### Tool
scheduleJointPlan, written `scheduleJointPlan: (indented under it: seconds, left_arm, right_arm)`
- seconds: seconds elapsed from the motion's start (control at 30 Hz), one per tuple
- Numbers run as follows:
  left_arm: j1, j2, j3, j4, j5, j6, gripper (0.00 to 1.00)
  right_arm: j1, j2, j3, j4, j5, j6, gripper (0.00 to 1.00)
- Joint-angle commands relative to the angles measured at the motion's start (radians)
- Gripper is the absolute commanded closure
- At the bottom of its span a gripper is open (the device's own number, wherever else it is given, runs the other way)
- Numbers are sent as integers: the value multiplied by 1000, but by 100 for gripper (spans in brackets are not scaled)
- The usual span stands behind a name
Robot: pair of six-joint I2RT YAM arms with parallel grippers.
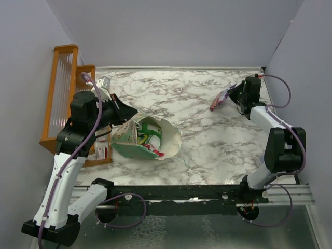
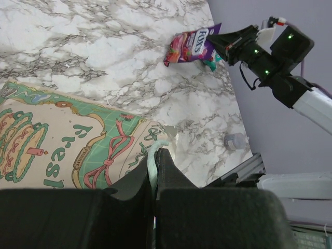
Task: Take the snacks out of the paper bag
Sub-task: Place the snack at the center of the board.
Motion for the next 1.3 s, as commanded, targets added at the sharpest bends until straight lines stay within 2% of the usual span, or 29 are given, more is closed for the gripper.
scheduleJointPlan:
  seconds: [0.0, 0.27, 0.6, 0.63, 0.67, 0.7, 0.73, 0.77, 0.9, 1.0, 1.17, 1.27]
  left_arm:
    - [-3, -26, -14, 25, 15, -8, 100]
    - [-3, -27, -25, 33, 20, -7, 100]
    - [-3, -28, -24, 22, 26, 2, 100]
    - [-3, -28, -24, 19, 25, 5, 100]
    - [-3, -28, -26, 17, 23, 9, 100]
    - [-2, -30, -26, 14, 19, 11, 100]
    - [-3, -33, -29, 11, 15, 14, 100]
    - [-3, -35, -33, 11, 12, 18, 100]
    - [-3, -52, -56, 4, 8, 48, 100]
    - [-3, -81, -81, 8, 23, 92, 100]
    - [-3, -167, -169, 95, 169, 111, 100]
    - [-3, -207, -215, 142, 239, 95, 100]
  right_arm:
    - [-107, 29, -145, 87, -93, 21, 99]
    - [-220, -18, -321, 118, -41, -29, 99]
    - [-284, -27, -343, 92, 25, -76, 97]
    - [-284, -32, -340, 80, 15, -88, 91]
    - [-284, -42, -342, 74, 1, -93, 80]
    - [-283, -55, -351, 77, -19, -100, 65]
    - [-284, -74, -359, 85, -36, -108, 54]
    - [-284, -95, -370, 86, -45, -112, 49]
    - [-284, -210, -409, 51, -33, -114, 41]
    - [-283, -315, -437, 38, -62, -139, 39]
    - [-261, -441, -483, 121, -328, -169, 38]
    - [-152, -471, -474, 153, -442, -207, 37]
